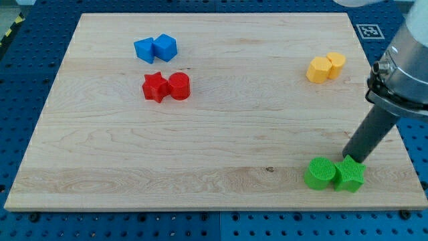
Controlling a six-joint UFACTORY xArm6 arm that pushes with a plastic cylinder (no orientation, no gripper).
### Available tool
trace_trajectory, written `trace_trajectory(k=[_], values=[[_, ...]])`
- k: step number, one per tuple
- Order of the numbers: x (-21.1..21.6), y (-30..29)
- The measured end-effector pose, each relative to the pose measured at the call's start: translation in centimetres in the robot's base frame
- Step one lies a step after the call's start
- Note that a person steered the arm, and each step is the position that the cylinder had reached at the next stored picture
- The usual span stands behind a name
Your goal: Push the yellow heart towards the green circle
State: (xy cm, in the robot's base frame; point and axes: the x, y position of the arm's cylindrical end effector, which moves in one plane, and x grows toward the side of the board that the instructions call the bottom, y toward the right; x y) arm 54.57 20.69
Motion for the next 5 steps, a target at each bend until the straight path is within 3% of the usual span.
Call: trace_trajectory(k=[1,2,3,5], values=[[-3.5,0.2],[-3.6,4.1],[-8.8,7.6],[-19.5,6.7]])
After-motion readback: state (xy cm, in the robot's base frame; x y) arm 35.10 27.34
